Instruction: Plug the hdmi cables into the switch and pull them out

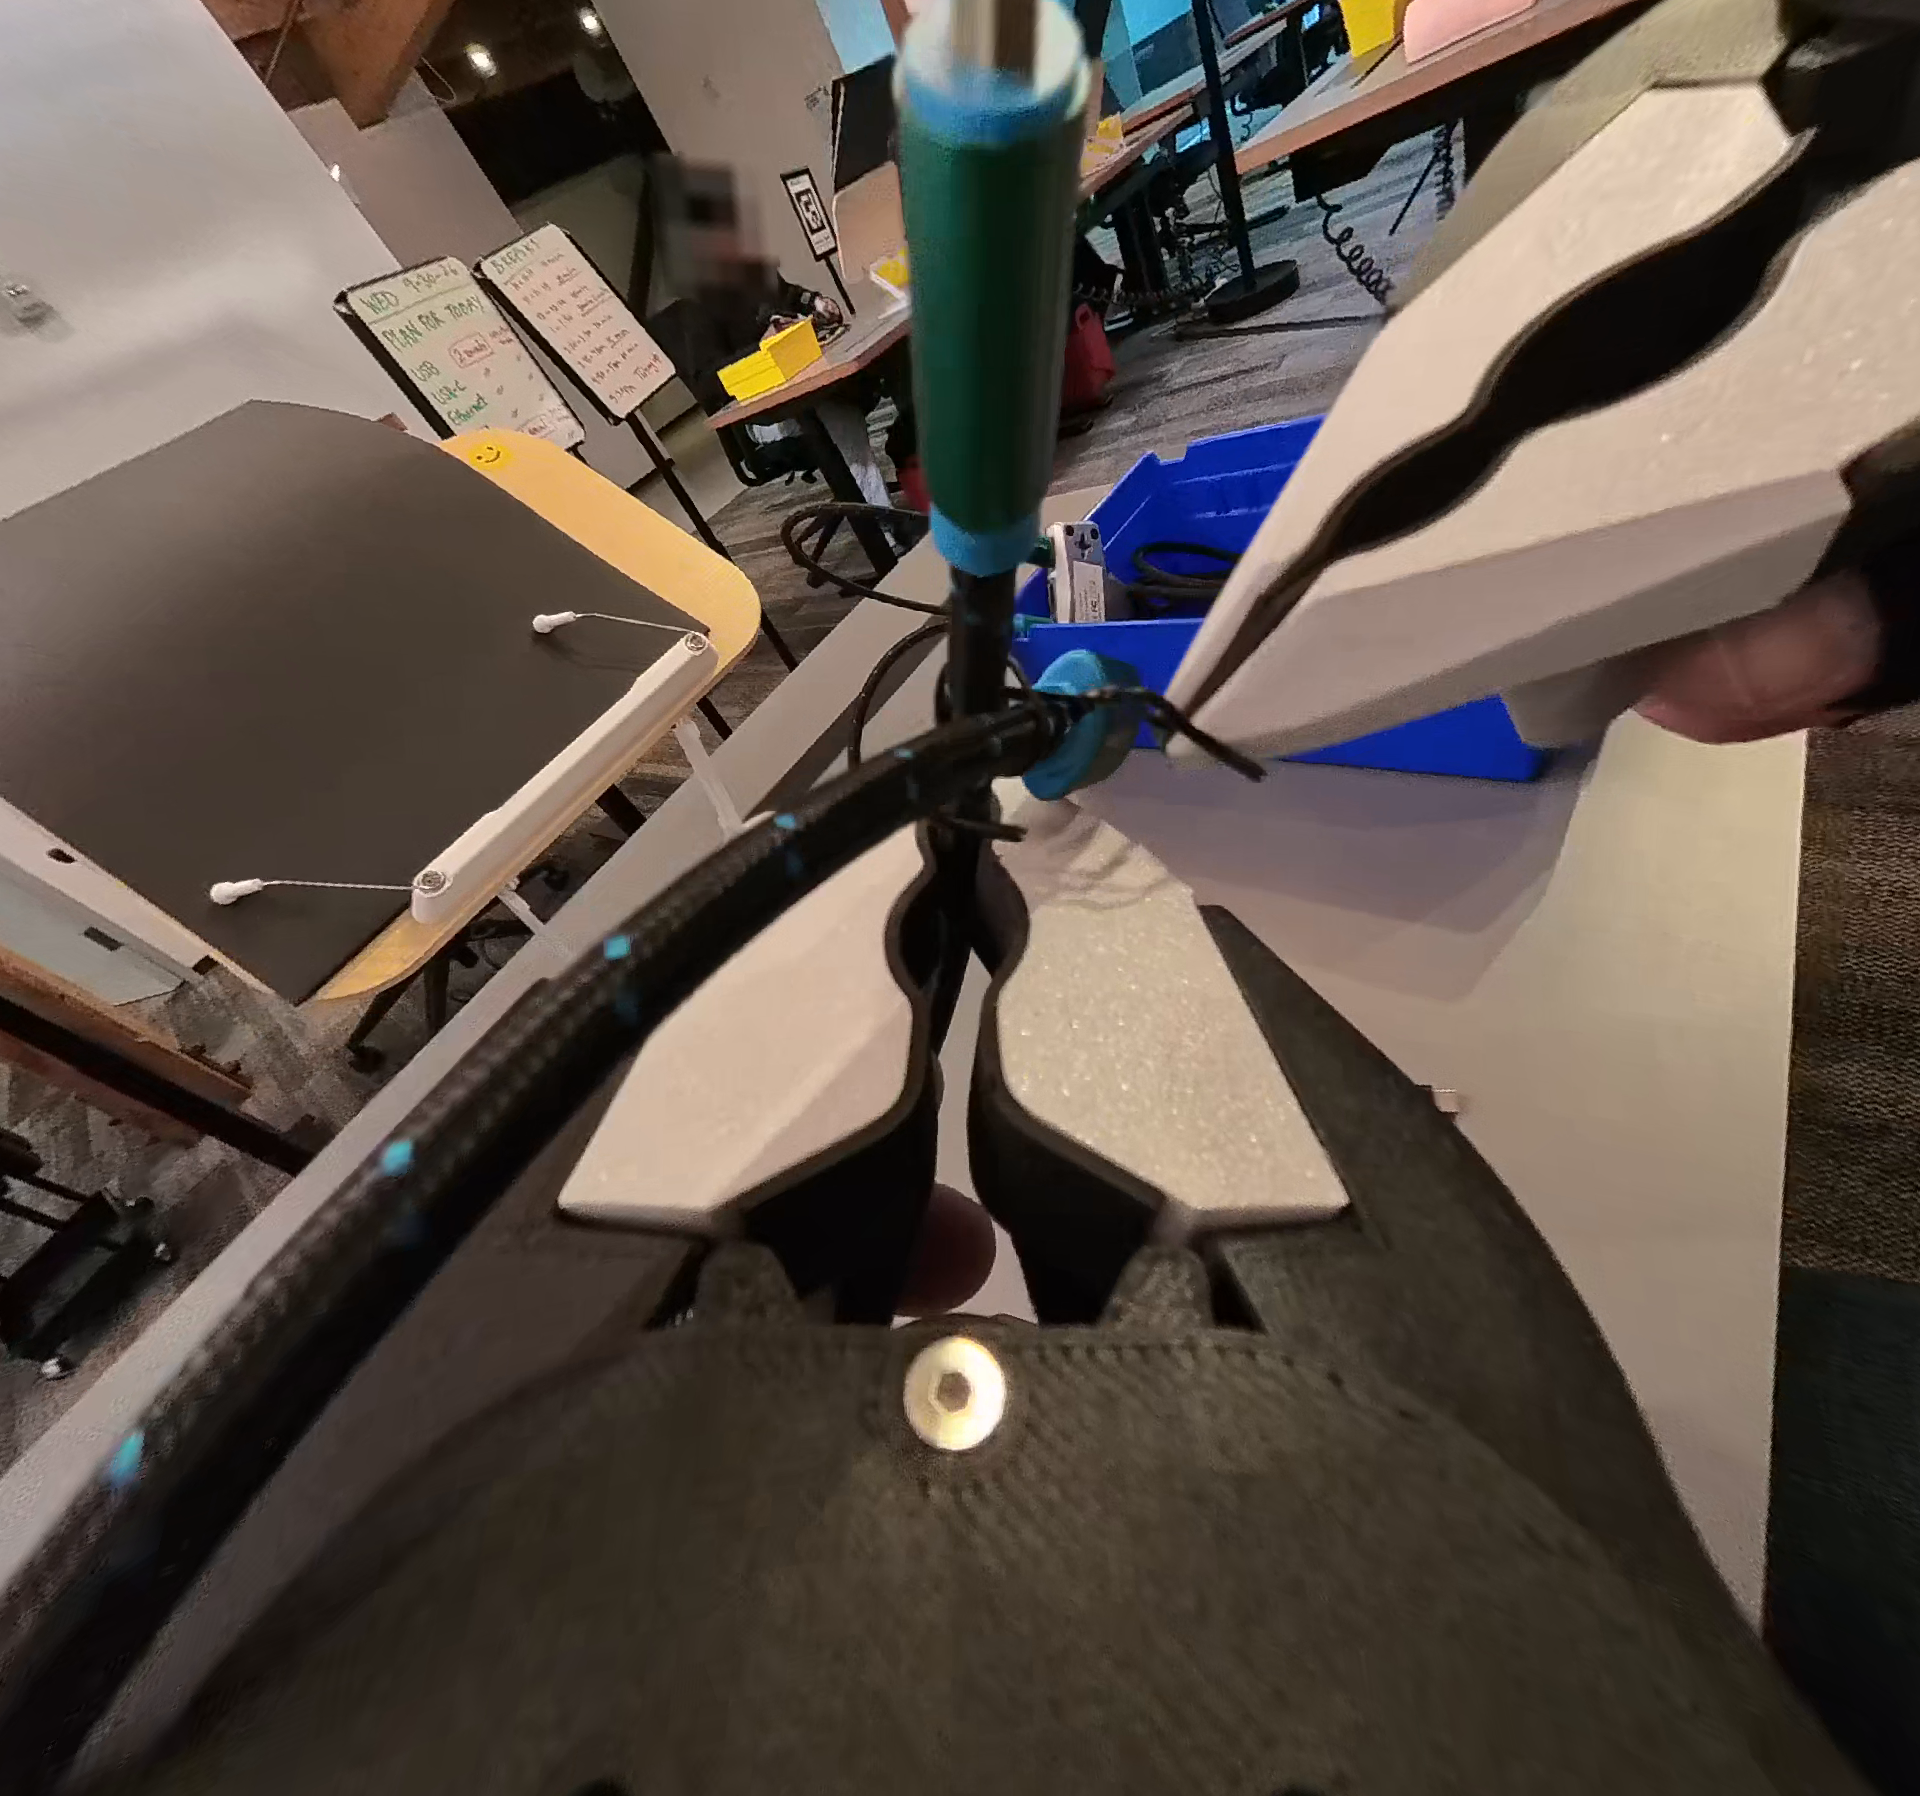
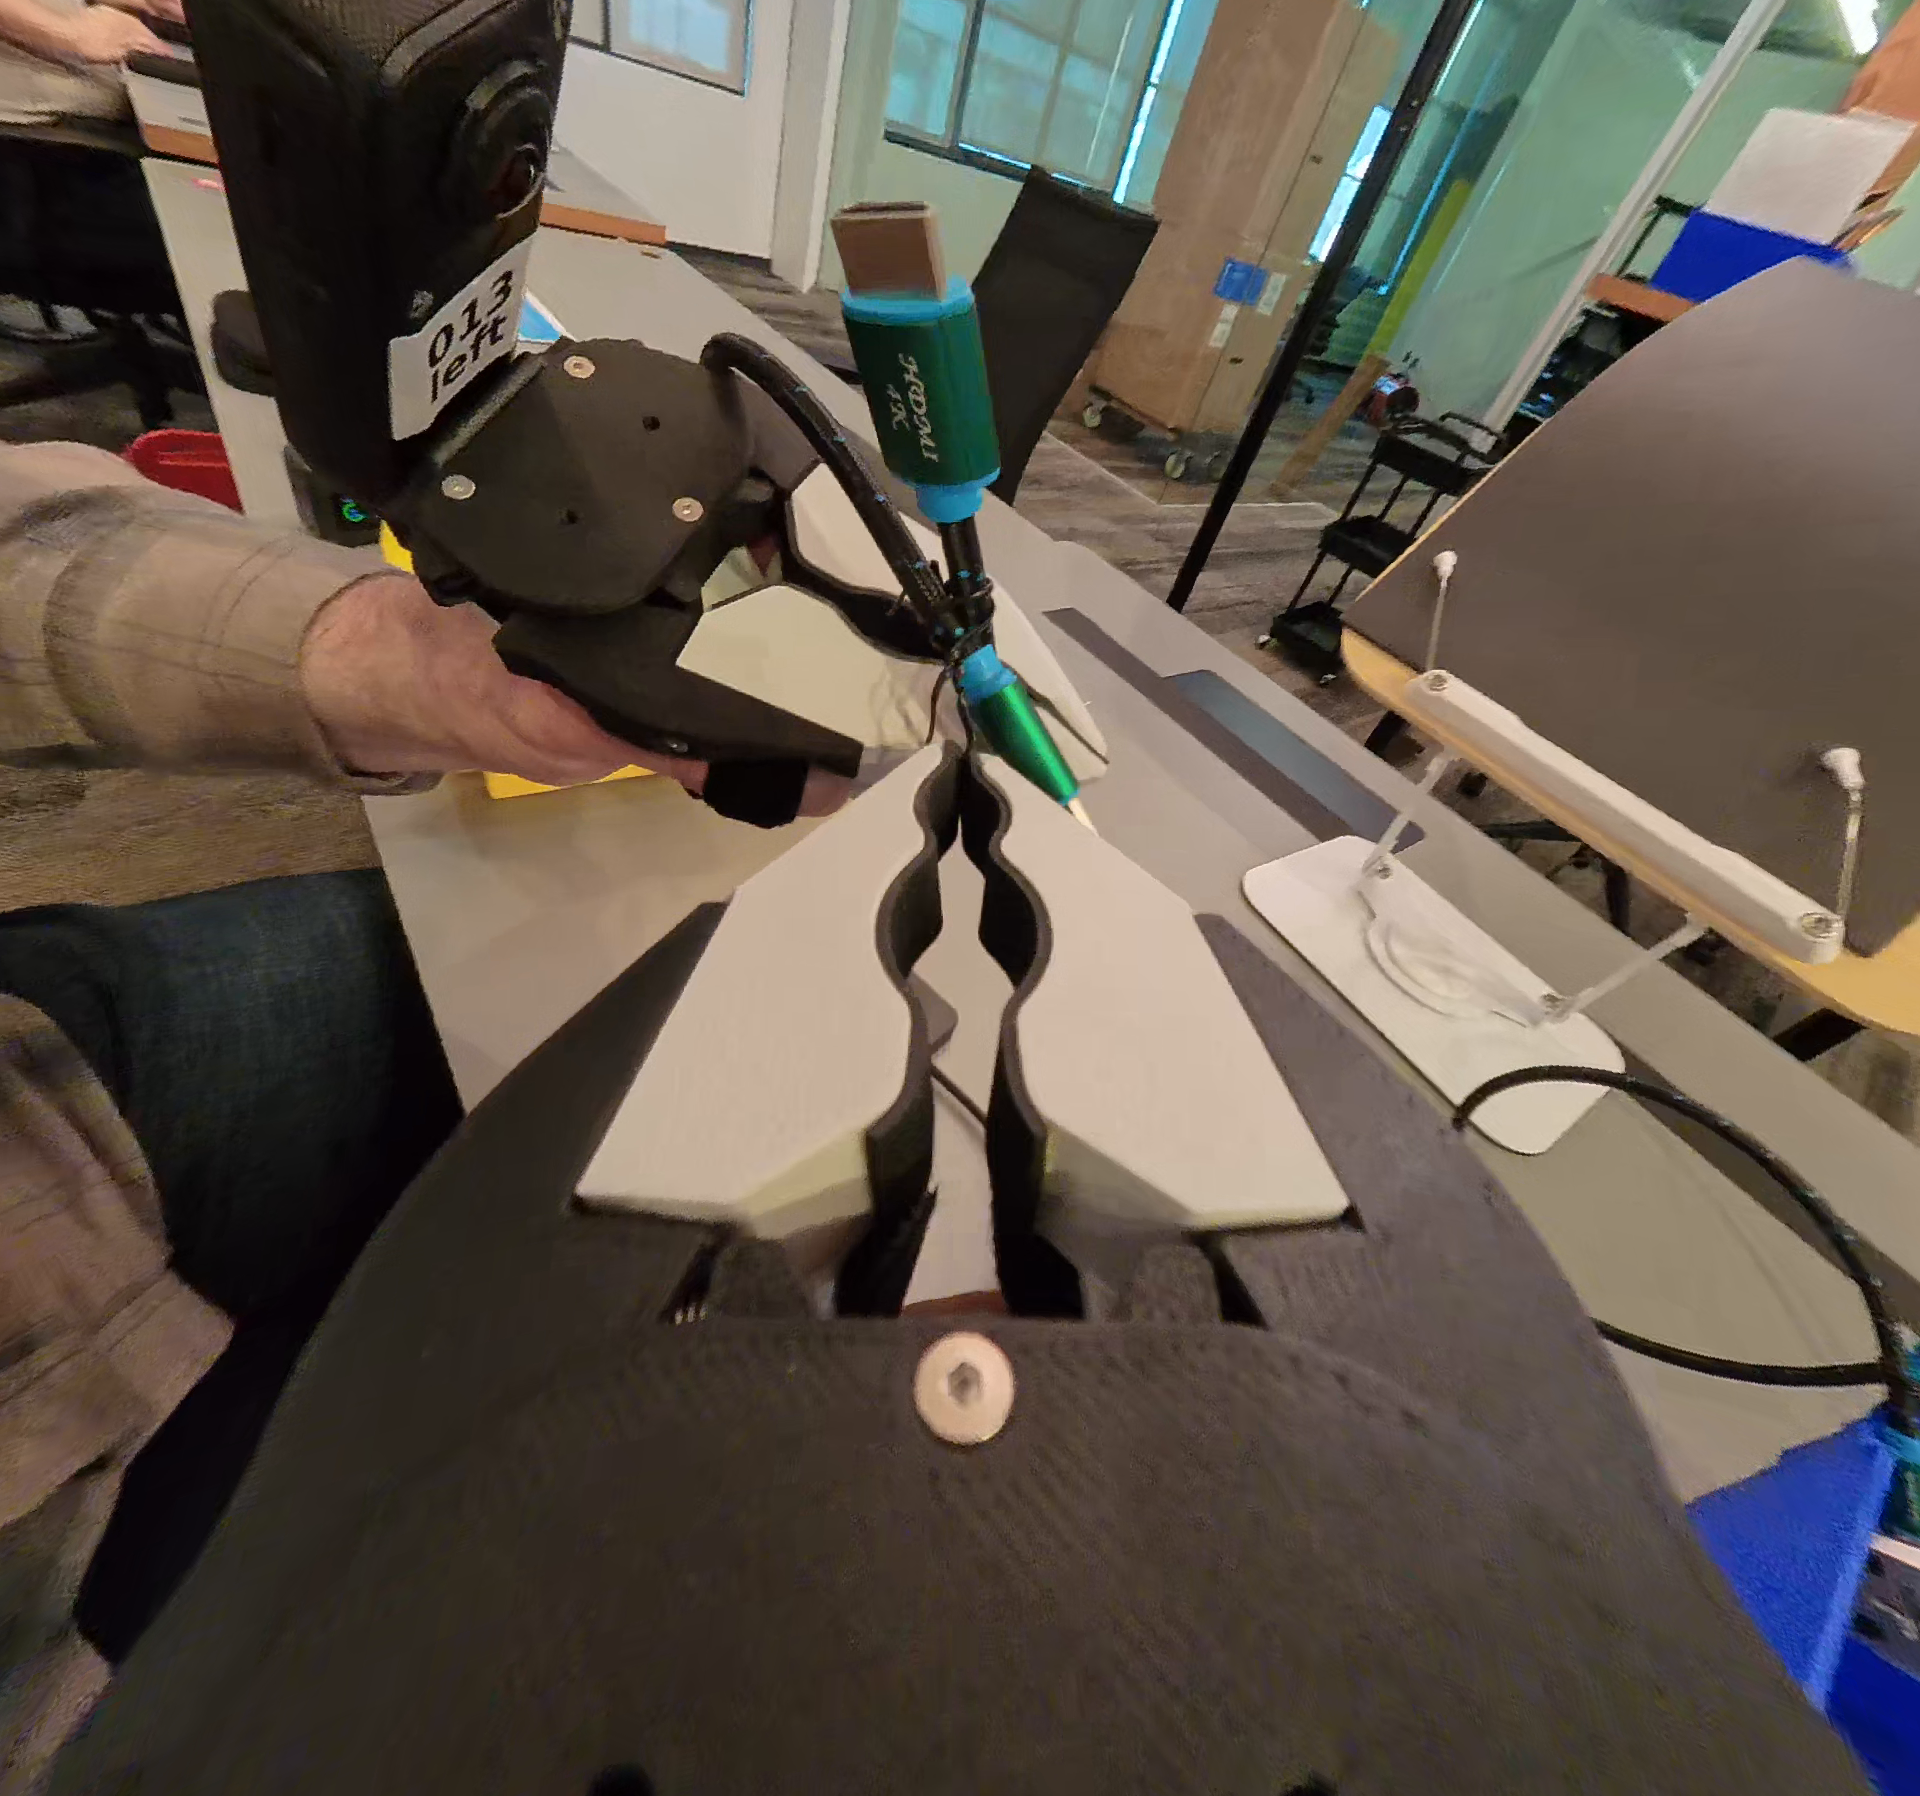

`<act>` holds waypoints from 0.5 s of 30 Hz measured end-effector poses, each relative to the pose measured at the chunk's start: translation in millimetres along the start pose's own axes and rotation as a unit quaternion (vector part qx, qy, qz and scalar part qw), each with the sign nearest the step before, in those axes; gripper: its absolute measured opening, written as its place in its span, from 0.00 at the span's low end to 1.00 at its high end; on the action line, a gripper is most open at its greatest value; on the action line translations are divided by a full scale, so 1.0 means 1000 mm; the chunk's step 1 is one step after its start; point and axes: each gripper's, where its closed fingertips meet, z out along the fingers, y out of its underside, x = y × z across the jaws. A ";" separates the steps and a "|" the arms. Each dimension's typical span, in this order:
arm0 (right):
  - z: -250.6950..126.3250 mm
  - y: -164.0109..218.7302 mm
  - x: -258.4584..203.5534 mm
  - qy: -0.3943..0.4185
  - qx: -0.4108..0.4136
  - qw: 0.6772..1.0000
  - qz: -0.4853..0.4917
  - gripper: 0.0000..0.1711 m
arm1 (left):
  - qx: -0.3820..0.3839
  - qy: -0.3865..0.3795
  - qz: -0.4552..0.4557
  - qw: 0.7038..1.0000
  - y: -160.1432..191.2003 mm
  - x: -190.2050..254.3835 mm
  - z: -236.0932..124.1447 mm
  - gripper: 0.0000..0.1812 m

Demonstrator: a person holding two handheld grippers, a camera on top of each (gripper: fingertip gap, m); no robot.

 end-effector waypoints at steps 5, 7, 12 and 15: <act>0.014 0.013 -0.024 -0.071 -0.006 0.995 0.063 0.00 | 0.013 -0.018 -0.014 1.000 -0.009 -0.016 -0.005 0.00; 0.014 0.007 -0.025 -0.069 0.005 0.996 0.055 0.00 | 0.008 -0.031 0.007 0.999 -0.010 -0.021 -0.007 0.00; -0.002 -0.022 -0.010 0.022 0.054 0.996 -0.073 0.00 | -0.012 -0.032 0.010 0.999 -0.001 -0.019 -0.003 0.00; -0.005 -0.032 -0.018 0.060 0.057 0.981 -0.178 0.14 | -0.019 -0.029 0.010 0.999 0.002 -0.017 -0.001 0.00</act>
